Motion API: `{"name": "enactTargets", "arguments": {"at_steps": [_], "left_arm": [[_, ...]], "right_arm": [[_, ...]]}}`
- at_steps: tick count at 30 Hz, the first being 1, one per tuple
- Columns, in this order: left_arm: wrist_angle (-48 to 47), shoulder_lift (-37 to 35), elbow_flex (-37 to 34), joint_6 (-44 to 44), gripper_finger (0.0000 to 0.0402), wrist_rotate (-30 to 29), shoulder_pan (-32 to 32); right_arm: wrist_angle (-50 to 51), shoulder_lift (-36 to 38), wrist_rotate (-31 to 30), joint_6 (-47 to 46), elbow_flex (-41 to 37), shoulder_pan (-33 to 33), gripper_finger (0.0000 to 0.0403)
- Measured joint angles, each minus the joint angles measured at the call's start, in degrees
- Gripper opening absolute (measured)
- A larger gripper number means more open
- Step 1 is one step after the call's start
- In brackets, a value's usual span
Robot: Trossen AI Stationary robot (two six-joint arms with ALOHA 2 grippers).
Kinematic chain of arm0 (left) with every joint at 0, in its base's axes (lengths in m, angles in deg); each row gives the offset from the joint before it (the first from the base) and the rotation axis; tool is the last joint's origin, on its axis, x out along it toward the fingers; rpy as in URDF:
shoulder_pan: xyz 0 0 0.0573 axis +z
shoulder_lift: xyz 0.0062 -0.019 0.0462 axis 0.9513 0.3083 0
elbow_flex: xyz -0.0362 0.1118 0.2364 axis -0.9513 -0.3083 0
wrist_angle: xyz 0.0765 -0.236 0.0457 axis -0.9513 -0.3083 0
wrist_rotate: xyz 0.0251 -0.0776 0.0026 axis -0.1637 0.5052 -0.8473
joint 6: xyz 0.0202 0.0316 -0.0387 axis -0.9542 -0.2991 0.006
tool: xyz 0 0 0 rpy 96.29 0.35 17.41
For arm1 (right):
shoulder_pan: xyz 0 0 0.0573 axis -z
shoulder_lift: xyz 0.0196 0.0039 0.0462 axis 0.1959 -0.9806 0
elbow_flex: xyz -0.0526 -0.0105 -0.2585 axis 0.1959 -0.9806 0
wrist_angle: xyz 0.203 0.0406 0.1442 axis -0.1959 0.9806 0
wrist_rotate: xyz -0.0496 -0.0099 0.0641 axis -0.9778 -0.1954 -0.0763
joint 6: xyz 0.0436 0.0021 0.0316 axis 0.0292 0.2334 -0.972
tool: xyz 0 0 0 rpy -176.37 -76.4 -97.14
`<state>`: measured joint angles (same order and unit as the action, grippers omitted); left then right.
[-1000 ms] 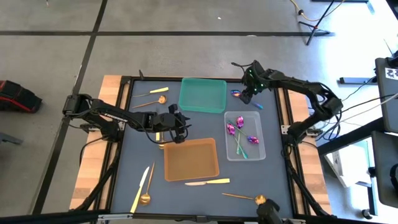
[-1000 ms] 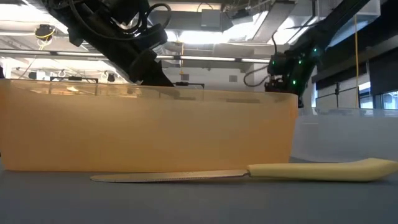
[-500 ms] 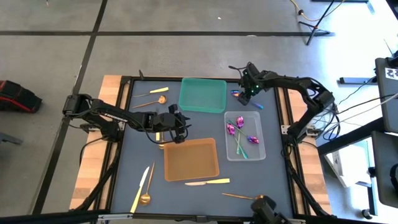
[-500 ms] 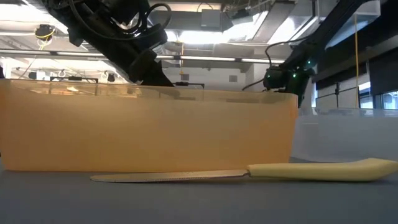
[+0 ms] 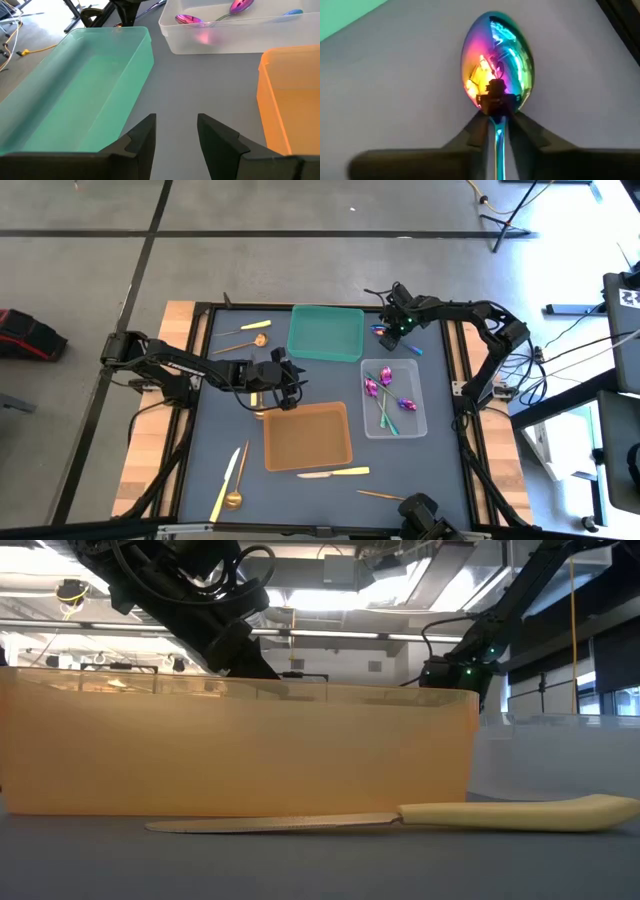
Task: Sort silverware by color (type)
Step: Put the blue spoon into the transparent bin
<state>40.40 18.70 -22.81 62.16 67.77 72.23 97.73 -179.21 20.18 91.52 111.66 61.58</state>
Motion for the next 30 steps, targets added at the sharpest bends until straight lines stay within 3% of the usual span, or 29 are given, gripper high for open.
{"name": "enactTargets", "arguments": {"at_steps": [4, 9, 17, 22, 30], "left_arm": [[0.0, 0.0, 0.0, 0.0, 0.0139, 0.0, 0.0], [0.0, 0.0, 0.0, 0.3, 0.0139, 0.0, 0.0], [0.0, 0.0, 0.0, 0.4, 0.0139, 0.0, 0.0], [0.0, 0.0, 0.0, 0.4, 0.0139, 0.0, 0.0], [0.0, 0.0, 0.0, 0.5, 0.0139, -0.1, -2.7]], "right_arm": [[-0.3, 0.4, -2.3, 1.5, 0.0, -0.1, 0.0008], [0.0, 4.3, -5.4, 1.4, -0.2, 0.0, 0.0020], [2.4, 18.0, -6.6, -3.0, -0.1, -1.3, 0.0010], [6.8, 26.4, -6.2, -7.9, -0.1, -6.4, 0.0004], [12.8, 34.1, -4.1, -24.0, 0.0, -18.8, 0.0015]]}}
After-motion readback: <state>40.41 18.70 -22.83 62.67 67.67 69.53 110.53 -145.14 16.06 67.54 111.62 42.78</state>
